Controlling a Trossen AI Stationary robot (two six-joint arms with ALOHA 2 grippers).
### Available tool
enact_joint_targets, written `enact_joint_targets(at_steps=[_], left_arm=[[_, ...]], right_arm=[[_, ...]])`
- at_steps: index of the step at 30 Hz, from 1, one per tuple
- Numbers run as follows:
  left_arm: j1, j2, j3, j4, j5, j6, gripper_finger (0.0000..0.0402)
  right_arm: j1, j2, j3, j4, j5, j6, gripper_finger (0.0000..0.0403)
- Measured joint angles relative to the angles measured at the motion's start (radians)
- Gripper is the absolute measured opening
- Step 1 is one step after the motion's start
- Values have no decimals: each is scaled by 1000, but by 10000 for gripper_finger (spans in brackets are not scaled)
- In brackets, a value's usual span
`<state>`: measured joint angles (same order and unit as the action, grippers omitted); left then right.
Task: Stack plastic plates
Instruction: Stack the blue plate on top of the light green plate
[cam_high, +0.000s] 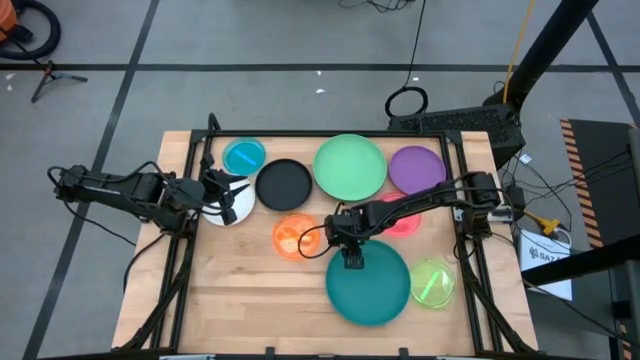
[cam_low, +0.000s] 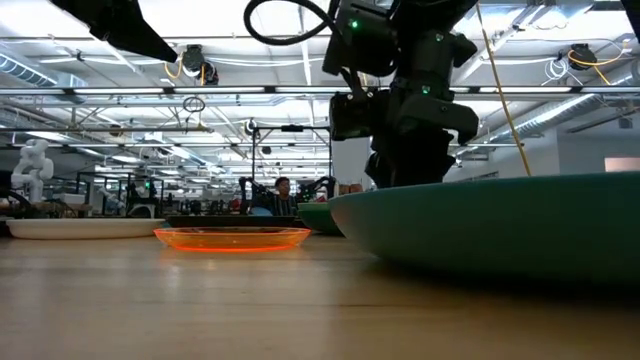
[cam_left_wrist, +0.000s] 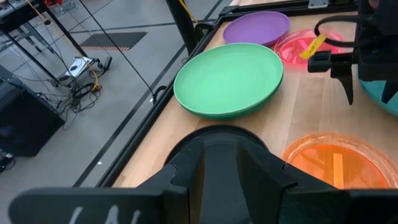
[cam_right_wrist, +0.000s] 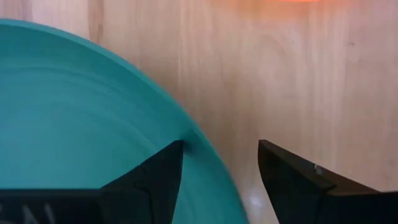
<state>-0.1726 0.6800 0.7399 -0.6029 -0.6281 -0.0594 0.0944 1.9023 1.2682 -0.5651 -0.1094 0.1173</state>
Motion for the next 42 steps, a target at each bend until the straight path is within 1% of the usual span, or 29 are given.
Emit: enact_joint_targets(at_steps=[3,5,17,21,32,36,42], left_arm=[[0,0,0,0,0,-2,99],[0,0,0,0,0,-2,99],[0,0,0,0,0,-2,99],[0,0,0,0,0,-2,99],[0,0,0,0,0,-2,99],[0,0,0,0,0,-2,99],[0,0,0,0,0,-2,99]], right_arm=[[0,5,0,9,-7,1,193],[0,5,0,12,-24,4,180],[0,5,0,12,-60,27,43],[-1,3,1,2,-105,19,11],[-9,-10,0,-19,-183,25,7],[-24,-55,0,-25,-182,21,6],[-65,-155,-1,-27,-168,13,6]])
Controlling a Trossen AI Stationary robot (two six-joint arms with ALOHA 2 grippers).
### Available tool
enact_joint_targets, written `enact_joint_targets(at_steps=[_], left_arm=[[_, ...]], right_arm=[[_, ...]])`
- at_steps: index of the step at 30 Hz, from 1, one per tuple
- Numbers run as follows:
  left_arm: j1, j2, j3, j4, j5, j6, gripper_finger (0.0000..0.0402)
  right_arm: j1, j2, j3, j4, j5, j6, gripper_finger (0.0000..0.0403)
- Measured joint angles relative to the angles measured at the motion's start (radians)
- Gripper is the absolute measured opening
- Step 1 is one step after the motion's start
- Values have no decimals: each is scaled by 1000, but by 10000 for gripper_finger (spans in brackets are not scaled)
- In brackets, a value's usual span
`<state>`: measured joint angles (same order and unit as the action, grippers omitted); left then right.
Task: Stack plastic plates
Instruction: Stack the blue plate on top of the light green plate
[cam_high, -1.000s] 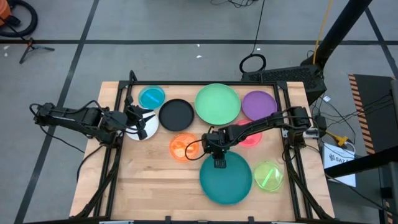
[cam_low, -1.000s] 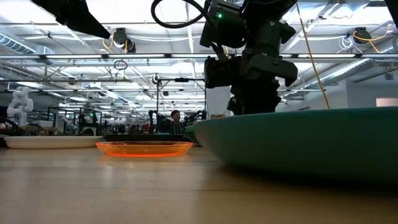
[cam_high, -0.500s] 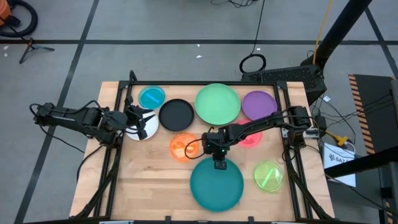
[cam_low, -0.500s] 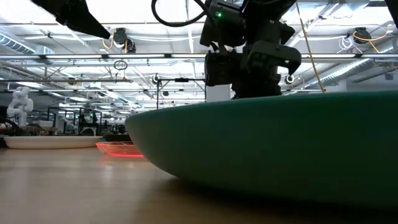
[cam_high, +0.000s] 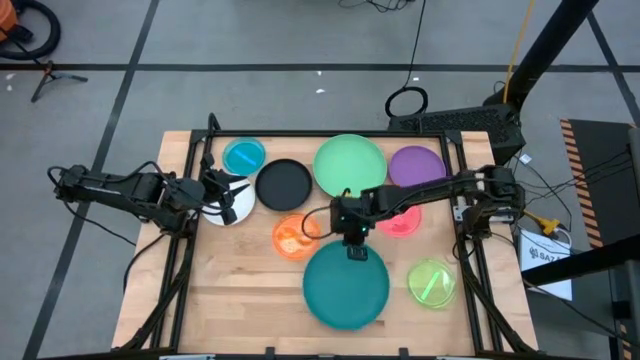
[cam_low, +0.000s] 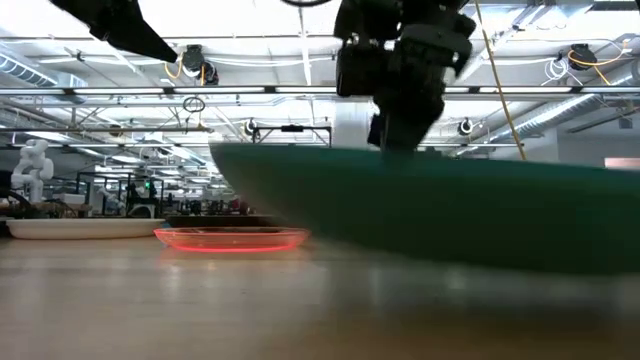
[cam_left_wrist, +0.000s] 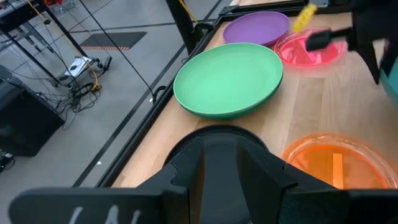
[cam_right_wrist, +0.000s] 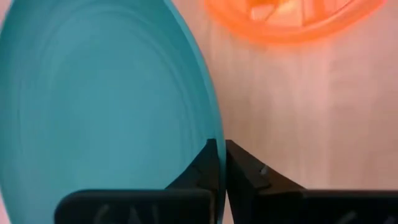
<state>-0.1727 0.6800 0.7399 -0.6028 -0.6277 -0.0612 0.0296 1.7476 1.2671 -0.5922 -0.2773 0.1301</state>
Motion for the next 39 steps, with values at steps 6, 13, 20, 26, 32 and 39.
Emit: enact_joint_targets(at_steps=[6,13,20,26,32,39], left_arm=[[0,0,0,0,0,0,99],[0,0,0,0,0,0,99],[0,0,0,0,0,0,99],[0,0,0,-1,0,1,99],[0,0,0,-4,0,5,99],[0,0,0,-6,0,5,99]], right_arm=[[-85,-105,0,2,52,10,6],[-241,-193,0,4,72,59,6],[-422,-201,0,4,71,75,6],[-589,-198,0,1,64,75,6],[-729,-184,0,-22,68,66,6],[-806,-127,1,-9,68,56,6]])
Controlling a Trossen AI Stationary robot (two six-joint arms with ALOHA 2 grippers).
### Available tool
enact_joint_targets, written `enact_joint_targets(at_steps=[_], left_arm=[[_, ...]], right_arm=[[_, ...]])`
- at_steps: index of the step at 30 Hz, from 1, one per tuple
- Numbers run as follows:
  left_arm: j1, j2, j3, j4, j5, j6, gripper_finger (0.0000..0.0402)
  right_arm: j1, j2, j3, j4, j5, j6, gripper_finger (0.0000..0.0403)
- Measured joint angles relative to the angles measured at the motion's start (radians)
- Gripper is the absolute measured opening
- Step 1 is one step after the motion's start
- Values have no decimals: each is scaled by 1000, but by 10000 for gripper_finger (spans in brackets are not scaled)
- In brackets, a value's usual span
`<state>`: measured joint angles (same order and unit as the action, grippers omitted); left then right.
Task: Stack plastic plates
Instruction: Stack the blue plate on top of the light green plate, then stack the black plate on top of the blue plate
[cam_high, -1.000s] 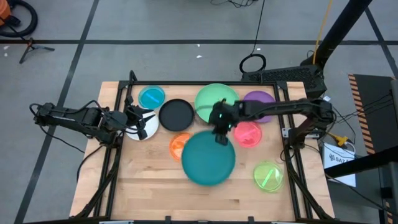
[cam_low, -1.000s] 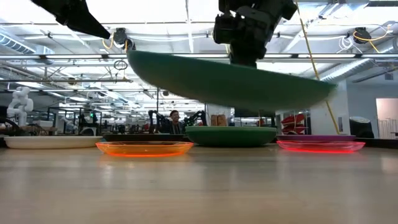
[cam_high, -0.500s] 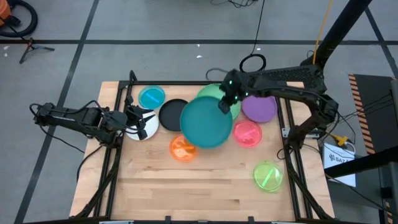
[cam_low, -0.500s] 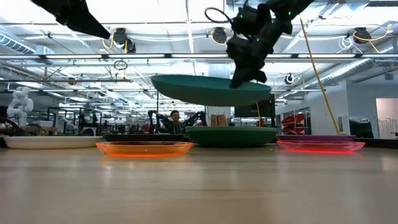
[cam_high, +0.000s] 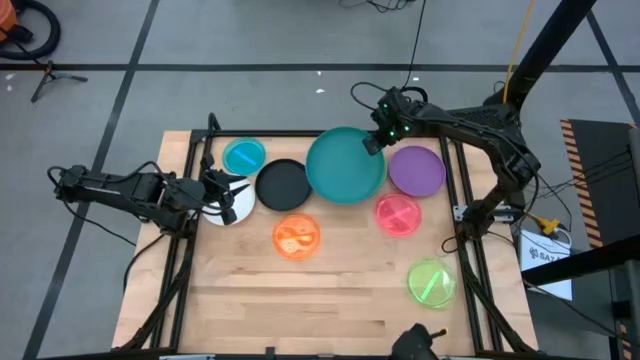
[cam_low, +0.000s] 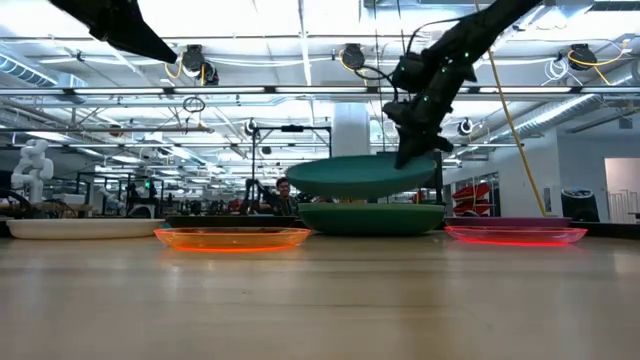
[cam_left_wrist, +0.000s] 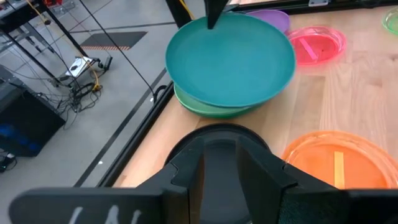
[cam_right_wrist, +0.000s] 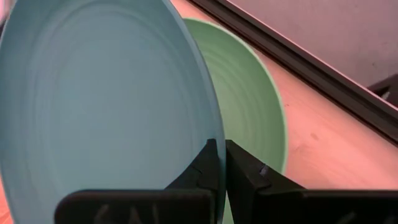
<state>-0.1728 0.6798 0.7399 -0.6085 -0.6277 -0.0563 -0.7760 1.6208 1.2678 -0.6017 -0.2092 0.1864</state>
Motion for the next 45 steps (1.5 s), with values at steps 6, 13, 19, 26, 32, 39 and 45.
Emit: enact_joint_targets(at_steps=[6,13,19,26,32,39,45], left_arm=[[0,0,0,-1,0,0,99],[0,0,0,-2,0,-1,99],[0,0,0,-1,0,-4,99],[0,1,0,-1,0,-11,99],[0,1,0,-2,0,-45,99],[0,5,0,-3,0,-101,99],[0,55,0,-6,0,-189,99]], right_arm=[[-16,53,0,44,-2,17,30],[-20,60,0,46,2,38,89],[-23,33,1,0,47,40,125],[6,-10,1,-71,23,31,126],[151,-44,0,-97,24,12,121],[365,-78,-64,22,26,37,121],[533,-78,-106,53,25,64,121]])
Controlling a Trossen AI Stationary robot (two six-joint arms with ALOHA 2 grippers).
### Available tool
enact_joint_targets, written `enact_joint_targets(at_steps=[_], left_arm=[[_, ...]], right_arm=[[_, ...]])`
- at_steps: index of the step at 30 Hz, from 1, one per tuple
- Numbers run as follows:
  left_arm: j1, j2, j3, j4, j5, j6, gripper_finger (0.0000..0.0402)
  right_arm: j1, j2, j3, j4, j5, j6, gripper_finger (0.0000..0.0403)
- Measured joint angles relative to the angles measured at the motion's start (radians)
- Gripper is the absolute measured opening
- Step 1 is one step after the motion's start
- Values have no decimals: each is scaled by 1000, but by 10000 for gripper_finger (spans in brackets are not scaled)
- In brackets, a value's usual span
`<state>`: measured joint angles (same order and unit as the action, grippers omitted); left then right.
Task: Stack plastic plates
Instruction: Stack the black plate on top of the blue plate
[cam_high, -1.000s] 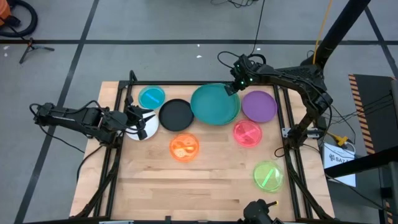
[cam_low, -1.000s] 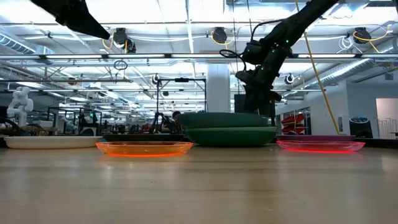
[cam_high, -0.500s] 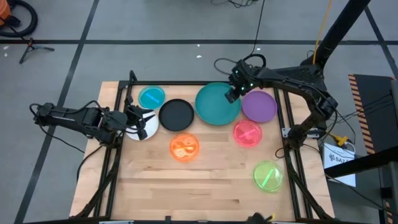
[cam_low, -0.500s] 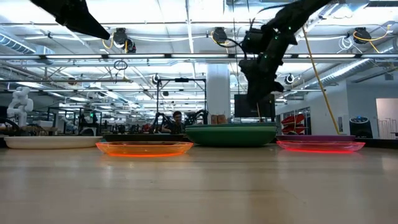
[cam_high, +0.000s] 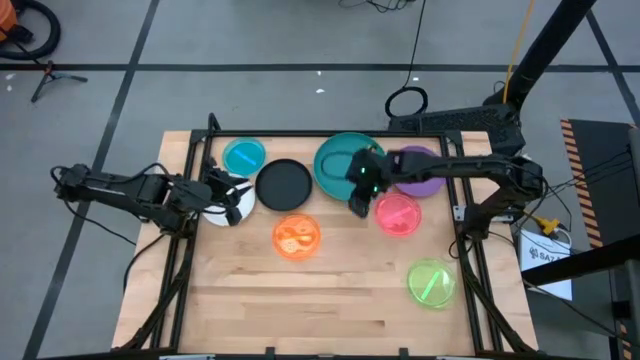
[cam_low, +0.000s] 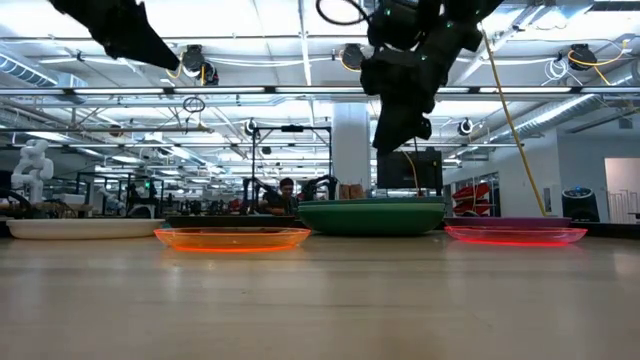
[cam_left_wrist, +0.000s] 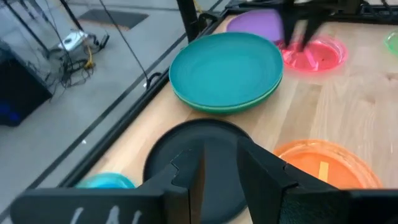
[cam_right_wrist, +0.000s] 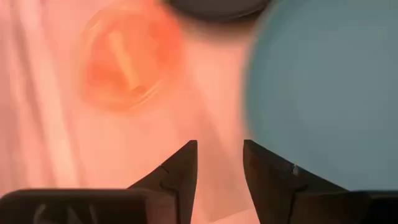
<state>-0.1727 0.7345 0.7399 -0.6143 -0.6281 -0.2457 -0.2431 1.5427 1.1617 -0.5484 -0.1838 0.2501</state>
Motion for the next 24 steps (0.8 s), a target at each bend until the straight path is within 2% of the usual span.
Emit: enact_joint_targets(at_steps=[13,18,24], left_arm=[[0,237,0,-20,1,-136,99],[0,300,0,-18,1,-174,99],[0,332,0,-10,1,-201,99]], right_arm=[[297,0,-10,-39,0,-67,121],[345,0,-10,-33,2,-109,121],[351,0,-10,-32,5,-136,121]])
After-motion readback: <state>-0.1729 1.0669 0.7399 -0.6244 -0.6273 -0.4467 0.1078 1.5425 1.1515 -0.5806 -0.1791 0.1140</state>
